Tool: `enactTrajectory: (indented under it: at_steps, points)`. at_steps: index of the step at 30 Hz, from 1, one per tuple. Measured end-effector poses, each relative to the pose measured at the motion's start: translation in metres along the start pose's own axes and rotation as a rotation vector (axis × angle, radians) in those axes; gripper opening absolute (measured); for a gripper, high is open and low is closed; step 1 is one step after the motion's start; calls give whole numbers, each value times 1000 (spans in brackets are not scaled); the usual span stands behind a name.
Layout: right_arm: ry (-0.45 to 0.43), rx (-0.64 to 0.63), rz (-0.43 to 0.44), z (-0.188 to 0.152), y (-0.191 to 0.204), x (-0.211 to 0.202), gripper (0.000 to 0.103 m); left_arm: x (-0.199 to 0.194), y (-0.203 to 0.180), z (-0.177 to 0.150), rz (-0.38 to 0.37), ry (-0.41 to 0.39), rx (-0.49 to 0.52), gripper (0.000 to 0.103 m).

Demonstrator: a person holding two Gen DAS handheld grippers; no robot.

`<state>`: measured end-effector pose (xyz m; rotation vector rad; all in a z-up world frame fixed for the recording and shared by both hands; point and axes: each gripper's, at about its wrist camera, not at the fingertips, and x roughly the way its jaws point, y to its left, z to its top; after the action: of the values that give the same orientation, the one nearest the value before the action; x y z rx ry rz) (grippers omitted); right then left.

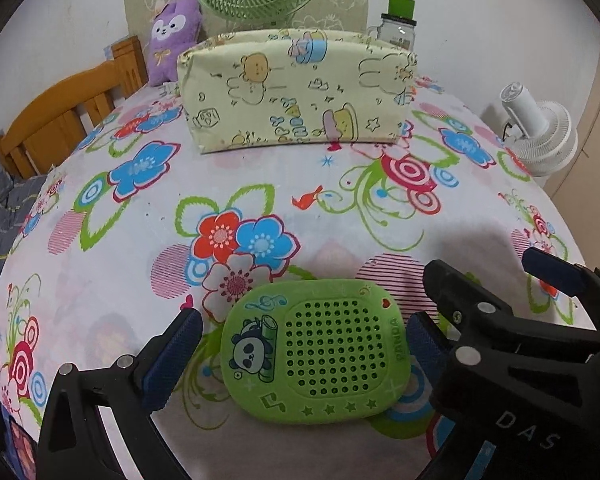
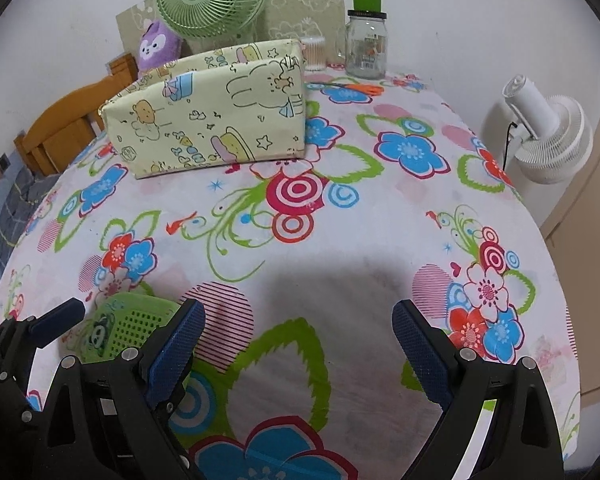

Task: Organize rigid objects
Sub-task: 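Move the left tool to the green speaker and grasp it, then lift and carry the green speaker with the left tool over the yellow box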

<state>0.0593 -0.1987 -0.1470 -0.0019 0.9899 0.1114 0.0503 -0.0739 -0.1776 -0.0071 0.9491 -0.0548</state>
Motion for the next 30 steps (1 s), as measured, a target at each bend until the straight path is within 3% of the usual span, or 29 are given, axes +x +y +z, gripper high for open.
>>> enactTrajectory:
  at_steps: [10,13,30]
  points:
    - [18,3,3,-2,-3,9,96,7,-8,-3,20,9,-9,102]
    - [21,10,3,-2,-5,10,96,5,-8,-4,36,-4,-34,96]
    - [-1,5,14,6,-1,4,96,-3,-9,3,39,-29,-10,95]
